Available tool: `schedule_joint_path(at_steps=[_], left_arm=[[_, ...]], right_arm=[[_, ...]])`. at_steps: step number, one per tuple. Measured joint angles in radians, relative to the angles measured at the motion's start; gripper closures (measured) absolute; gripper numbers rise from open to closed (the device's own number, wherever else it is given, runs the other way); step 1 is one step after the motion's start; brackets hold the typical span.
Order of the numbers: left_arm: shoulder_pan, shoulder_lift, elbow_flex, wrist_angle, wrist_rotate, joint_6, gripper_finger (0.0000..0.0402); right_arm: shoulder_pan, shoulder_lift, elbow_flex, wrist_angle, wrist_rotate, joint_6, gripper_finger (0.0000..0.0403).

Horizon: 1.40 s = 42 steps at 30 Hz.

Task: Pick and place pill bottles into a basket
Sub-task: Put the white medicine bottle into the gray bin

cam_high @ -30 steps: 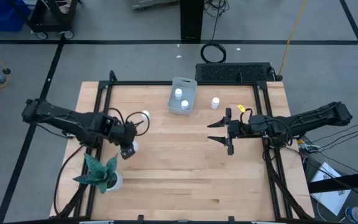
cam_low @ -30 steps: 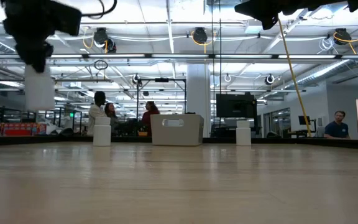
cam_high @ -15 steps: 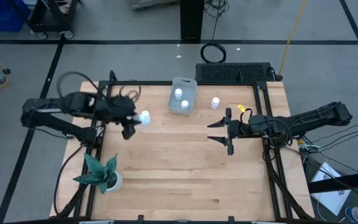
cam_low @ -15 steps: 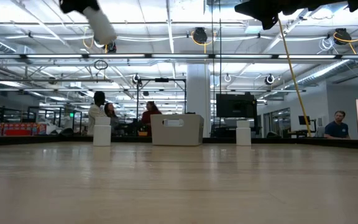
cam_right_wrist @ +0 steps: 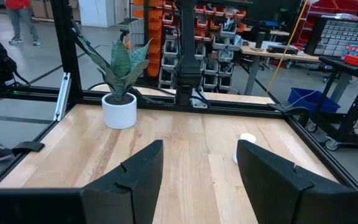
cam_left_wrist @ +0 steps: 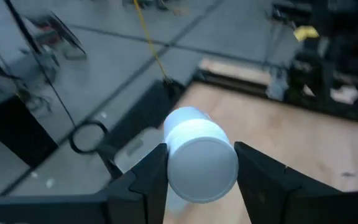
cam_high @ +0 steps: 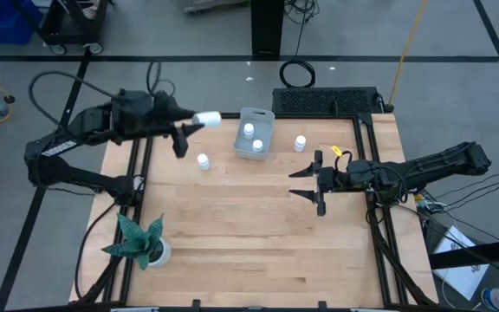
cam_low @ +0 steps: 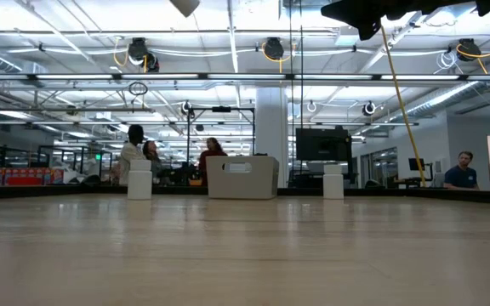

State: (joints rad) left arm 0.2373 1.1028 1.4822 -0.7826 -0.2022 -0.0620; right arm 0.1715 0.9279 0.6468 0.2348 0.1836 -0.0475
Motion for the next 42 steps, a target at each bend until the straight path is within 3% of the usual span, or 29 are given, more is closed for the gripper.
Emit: schedule_joint_path(at_steps=[8, 13, 18, 22, 26, 29, 33, 42], left_arm=[[0.139, 0.075, -0.001, 0.116, 0.128, 0.054, 0.0230], [0.192, 0.163, -0.001, 0.146, 0.186, 0.059, 0.0210], [0.252, 0.261, -0.001, 0.190, 0.229, 0.082, 0.0236], [0.298, 0.331, -0.001, 0.261, 0.239, 0.081, 0.0237], [0.344, 0.404, 0.032, 0.278, 0.336, 0.080, 0.0224], [0.363, 0.472, 0.094, 0.265, 0.352, 0.063, 0.0217], [0.379, 0.581, 0.234, 0.183, 0.387, 0.080, 0.0236], [0.406, 0.883, 0.683, -0.147, 0.404, 0.109, 0.0225]], right_arm=[[0.000, 0.000, 0.000, 0.010, 0.010, -0.018, 0.0206], [0.000, -0.008, 0.000, 0.053, 0.115, -0.018, 0.0206], [0.000, -0.025, 0.000, 0.043, 0.156, -0.021, 0.0206], [0.000, -0.027, 0.000, 0.033, 0.156, -0.021, 0.0206], [0.000, -0.027, 0.000, 0.016, 0.156, -0.021, 0.0206], [0.000, -0.027, 0.000, 0.014, 0.156, -0.023, 0.0206], [0.000, -0.027, 0.000, 0.014, 0.156, -0.040, 0.0206], [0.000, -0.027, 0.000, -0.002, 0.156, -0.044, 0.0206]])
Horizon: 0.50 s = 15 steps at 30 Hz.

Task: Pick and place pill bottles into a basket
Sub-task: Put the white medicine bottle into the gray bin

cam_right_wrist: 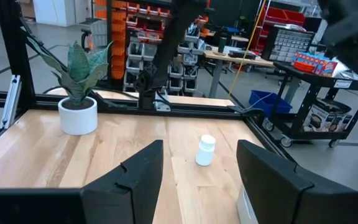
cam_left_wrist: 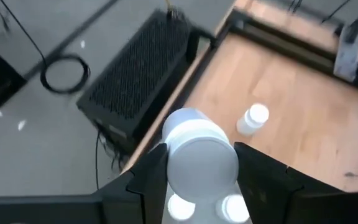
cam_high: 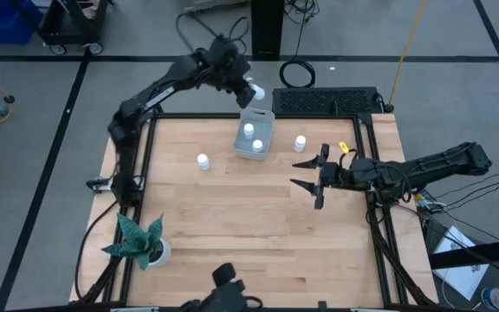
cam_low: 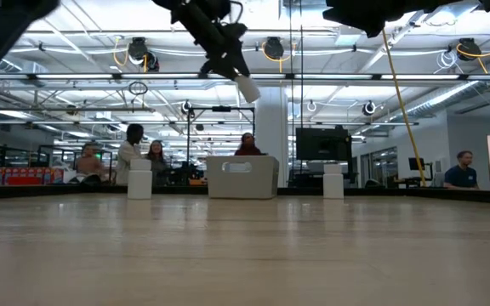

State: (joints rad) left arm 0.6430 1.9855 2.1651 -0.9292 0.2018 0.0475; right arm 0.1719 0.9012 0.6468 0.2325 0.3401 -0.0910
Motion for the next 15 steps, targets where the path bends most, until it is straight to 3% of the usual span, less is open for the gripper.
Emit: schedule_joint_path(at_steps=[5, 15], left_arm=[[-0.003, 0.137, 0.158, -0.123, 0.000, 0.010, 0.0224], [-0.010, 0.249, 0.182, -0.133, -0.001, -0.001, 0.0227]], right_arm=[[0.000, 0.000, 0.000, 0.000, 0.000, 0.000, 0.0206], [0.000, 0.000, 0.000, -0.006, 0.000, 0.001, 0.0206]])
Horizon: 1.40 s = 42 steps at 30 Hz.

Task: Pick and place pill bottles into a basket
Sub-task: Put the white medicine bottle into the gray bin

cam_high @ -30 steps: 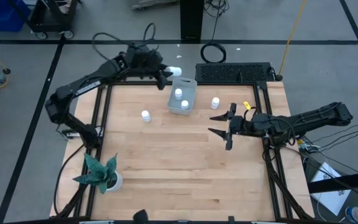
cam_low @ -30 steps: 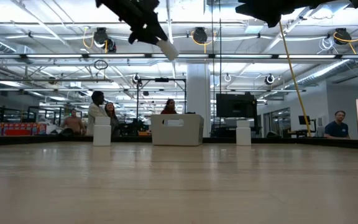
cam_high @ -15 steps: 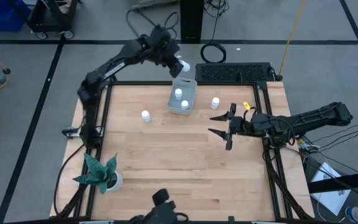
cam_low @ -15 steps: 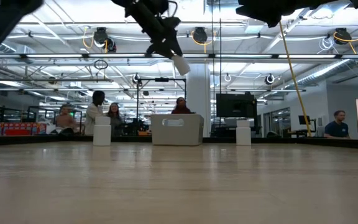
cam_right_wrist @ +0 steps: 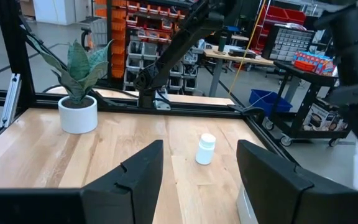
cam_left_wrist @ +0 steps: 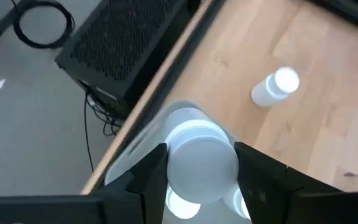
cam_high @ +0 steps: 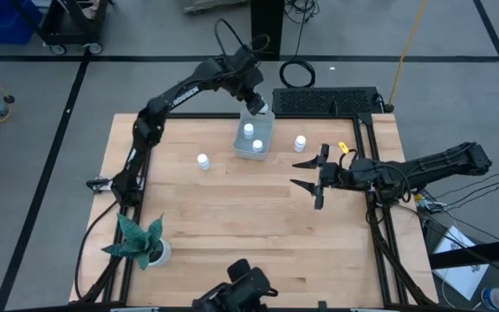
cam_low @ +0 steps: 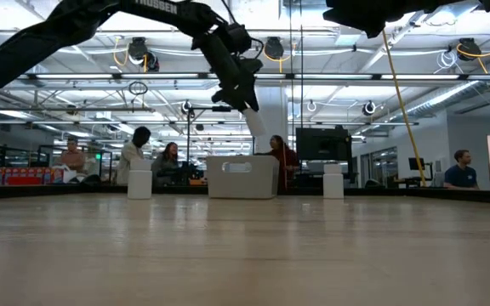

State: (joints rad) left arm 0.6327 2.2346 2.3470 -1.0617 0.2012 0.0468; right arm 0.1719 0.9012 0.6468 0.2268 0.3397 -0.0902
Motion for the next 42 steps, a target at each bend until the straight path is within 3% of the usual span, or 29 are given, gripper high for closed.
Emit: schedule_joint_path(at_steps=[13, 18, 27, 33, 42], left_arm=[[-0.042, 0.086, 0.000, -0.033, -0.043, 0.052, 0.0236], [-0.045, 0.113, 0.000, -0.028, -0.051, 0.070, 0.0217], [-0.051, 0.165, -0.001, -0.028, -0.069, 0.084, 0.0237], [-0.053, 0.183, -0.001, -0.036, -0.057, 0.093, 0.0209], [-0.059, 0.203, -0.001, -0.032, -0.069, 0.106, 0.0237]], right_arm=[[0.000, 0.000, 0.000, -0.020, 0.000, 0.003, 0.0206], [-0.002, 0.000, 0.000, -0.020, 0.003, 0.002, 0.0206], [-0.002, 0.000, 0.000, -0.022, 0.004, 0.001, 0.0206], [-0.002, 0.000, 0.000, -0.022, 0.004, 0.000, 0.0206], [-0.002, 0.000, 0.000, -0.023, 0.004, 0.000, 0.0206]])
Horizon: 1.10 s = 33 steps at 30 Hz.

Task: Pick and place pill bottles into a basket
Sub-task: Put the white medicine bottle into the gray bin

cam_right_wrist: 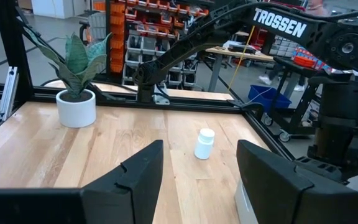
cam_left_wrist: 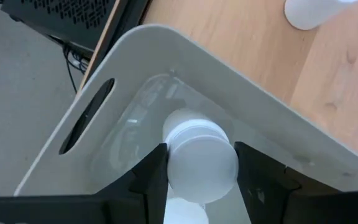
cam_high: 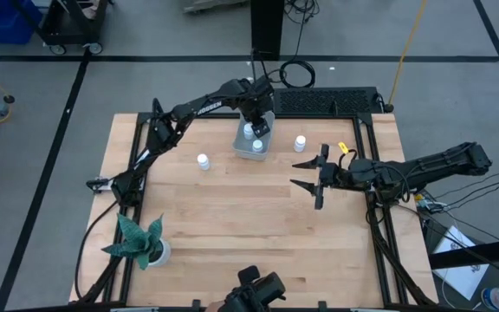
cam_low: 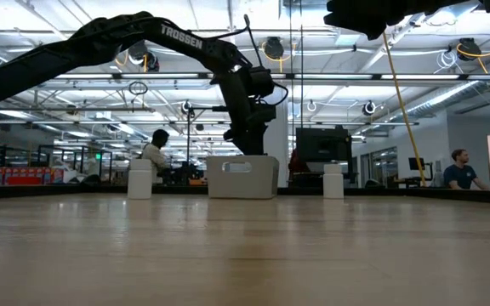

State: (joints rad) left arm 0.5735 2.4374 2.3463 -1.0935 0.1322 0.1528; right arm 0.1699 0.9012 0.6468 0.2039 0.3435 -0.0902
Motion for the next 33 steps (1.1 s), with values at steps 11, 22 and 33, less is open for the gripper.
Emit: schedule_joint_path(at_steps=[11, 22, 33], left_arm=[[0.007, 0.000, 0.000, -0.004, 0.068, 0.006, 0.0224], [0.010, 0.014, -0.003, -0.010, 0.066, 0.005, 0.0205], [0.008, 0.041, -0.005, -0.004, 0.052, 0.007, 0.0234]], right_arm=[[0.000, 0.000, 0.000, -0.003, 0.000, -0.001, 0.0206], [0.000, 0.000, 0.000, -0.007, 0.000, -0.001, 0.0206], [0.000, 0.000, 0.000, -0.011, 0.000, -0.001, 0.0206]])
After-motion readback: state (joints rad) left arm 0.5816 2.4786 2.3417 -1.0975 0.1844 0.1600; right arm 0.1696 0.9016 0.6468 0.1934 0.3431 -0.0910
